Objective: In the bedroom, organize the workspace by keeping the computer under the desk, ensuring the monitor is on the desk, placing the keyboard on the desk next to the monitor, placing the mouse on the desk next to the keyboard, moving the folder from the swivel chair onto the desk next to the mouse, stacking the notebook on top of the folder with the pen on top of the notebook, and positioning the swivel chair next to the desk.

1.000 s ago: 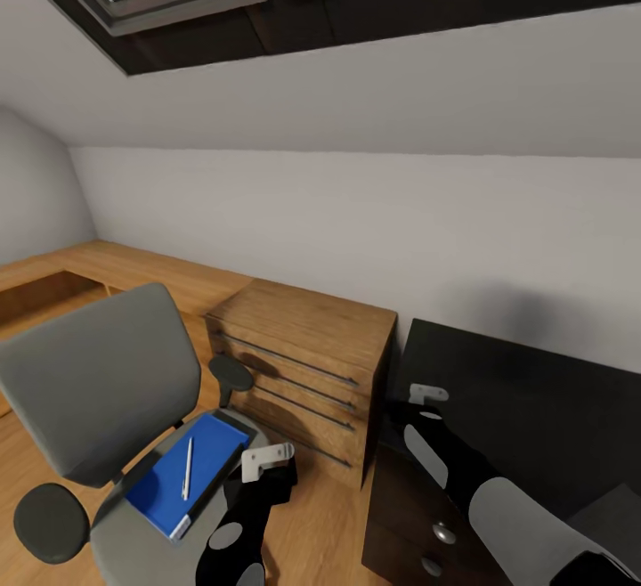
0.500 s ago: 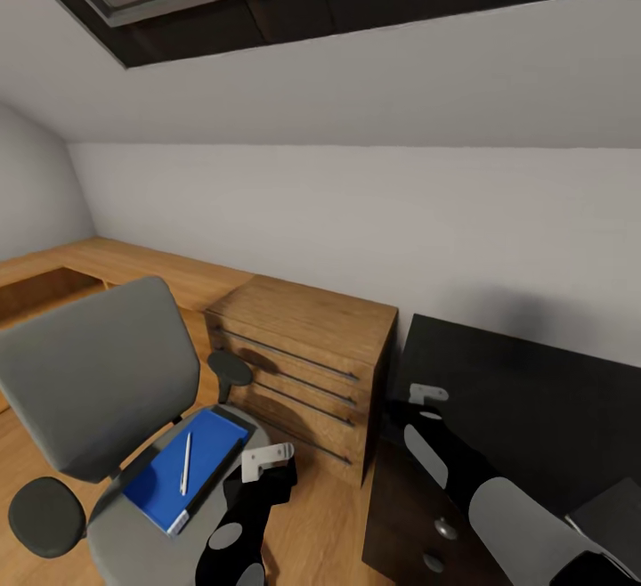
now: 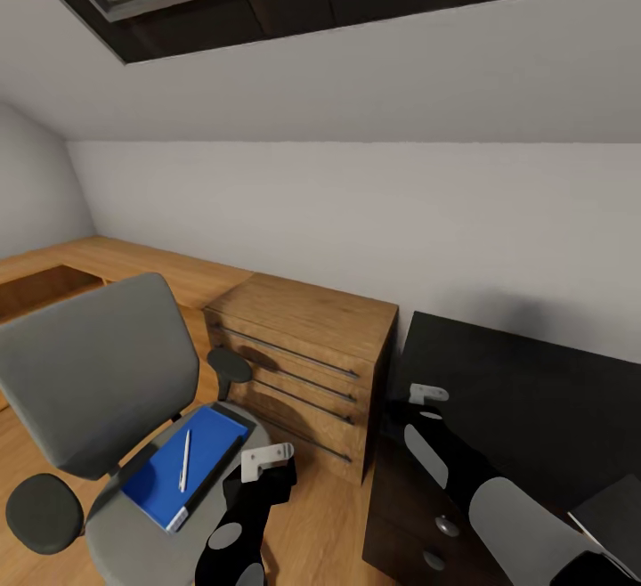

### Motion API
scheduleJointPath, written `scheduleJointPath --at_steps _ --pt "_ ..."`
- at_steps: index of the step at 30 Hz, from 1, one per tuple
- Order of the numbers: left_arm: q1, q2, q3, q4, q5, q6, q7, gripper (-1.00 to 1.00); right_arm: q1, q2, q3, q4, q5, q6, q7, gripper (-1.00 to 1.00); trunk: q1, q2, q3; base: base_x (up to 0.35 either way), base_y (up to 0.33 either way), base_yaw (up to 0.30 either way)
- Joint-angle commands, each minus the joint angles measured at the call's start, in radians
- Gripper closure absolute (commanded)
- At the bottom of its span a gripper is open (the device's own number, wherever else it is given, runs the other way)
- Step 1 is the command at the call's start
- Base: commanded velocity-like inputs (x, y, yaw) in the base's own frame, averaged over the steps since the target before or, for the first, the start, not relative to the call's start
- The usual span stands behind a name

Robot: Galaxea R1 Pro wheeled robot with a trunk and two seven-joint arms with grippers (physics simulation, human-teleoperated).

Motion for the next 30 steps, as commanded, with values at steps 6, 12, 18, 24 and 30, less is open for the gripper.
scheduleJointPath --at_steps 6,12,18,24,30 --pt "-0.001 0.0 -0.002 -0.001 0.006 0.003 0.007 -1.0 -0.001 -0.002 0.008 -0.001 -0.006 0.005 -0.009 -1.0 0.0 -0.001 -0.001 0.0 0.0 0.0" --pt "-0.001 0.001 -0.002 -0.001 0.006 0.003 0.007 -1.0 -0.001 -0.002 0.007 -0.001 -0.007 0.017 -0.009 -1.0 0.0 -0.001 -0.001 0.0 0.0 0.0" --pt "-0.001 0.002 -0.002 -0.001 0.007 0.003 0.007 -1.0 -0.001 -0.002 -0.007 -0.001 -0.006 0.021 -0.009 -1.0 0.0 -0.001 -0.001 0.0 0.0 0.0" --pt "-0.001 0.002 -0.003 -0.001 0.007 0.003 0.007 -1.0 -0.001 -0.002 -0.013 -0.001 -0.006 0.022 -0.009 -1.0 0.0 -0.001 -0.001 0.0 0.0 0.0" --pt "-0.001 0.002 -0.002 -0.001 0.007 0.002 0.007 -1.0 -0.001 -0.002 -0.013 -0.001 -0.006 0.022 -0.009 -1.0 0.0 -0.001 -0.001 0.003 0.0 0.0"
